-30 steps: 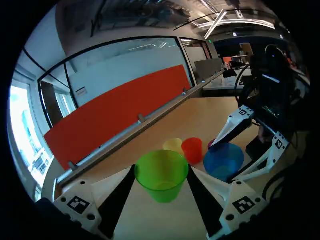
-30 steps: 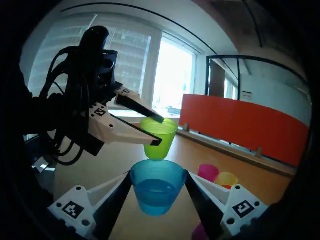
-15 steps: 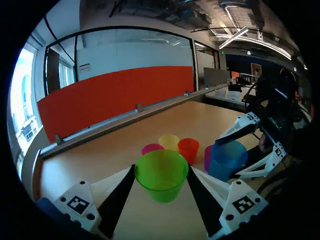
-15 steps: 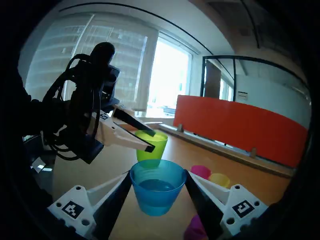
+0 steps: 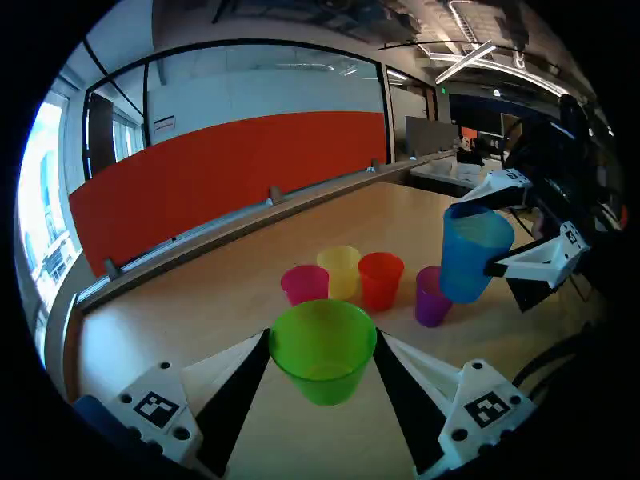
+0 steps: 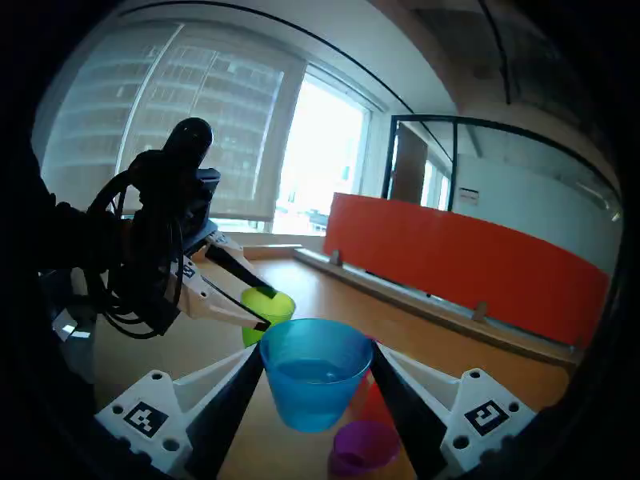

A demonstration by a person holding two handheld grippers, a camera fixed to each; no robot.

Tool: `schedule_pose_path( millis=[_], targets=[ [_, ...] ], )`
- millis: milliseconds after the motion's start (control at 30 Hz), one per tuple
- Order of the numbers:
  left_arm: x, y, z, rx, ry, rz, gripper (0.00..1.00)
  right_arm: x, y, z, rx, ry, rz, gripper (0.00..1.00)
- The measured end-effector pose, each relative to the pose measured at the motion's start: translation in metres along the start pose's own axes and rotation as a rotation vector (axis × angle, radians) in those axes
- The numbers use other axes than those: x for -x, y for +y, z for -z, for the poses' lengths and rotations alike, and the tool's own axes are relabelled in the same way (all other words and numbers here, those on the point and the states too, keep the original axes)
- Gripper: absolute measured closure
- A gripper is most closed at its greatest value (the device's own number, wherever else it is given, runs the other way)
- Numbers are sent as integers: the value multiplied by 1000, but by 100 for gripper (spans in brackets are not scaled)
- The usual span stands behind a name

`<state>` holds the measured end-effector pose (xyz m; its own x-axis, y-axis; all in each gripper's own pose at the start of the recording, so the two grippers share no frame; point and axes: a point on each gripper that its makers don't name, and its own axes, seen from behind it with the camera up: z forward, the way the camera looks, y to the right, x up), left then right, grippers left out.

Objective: Pour water

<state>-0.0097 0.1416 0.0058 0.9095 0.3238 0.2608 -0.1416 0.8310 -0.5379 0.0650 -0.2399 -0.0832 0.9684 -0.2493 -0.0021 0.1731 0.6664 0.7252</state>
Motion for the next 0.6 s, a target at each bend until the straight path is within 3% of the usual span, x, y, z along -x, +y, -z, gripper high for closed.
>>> schedule_pose_path(
  millis=[600],
  targets=[
    [35, 8, -27, 50, -85, 42, 12, 12, 56, 30, 112, -47, -10, 6]
  ],
)
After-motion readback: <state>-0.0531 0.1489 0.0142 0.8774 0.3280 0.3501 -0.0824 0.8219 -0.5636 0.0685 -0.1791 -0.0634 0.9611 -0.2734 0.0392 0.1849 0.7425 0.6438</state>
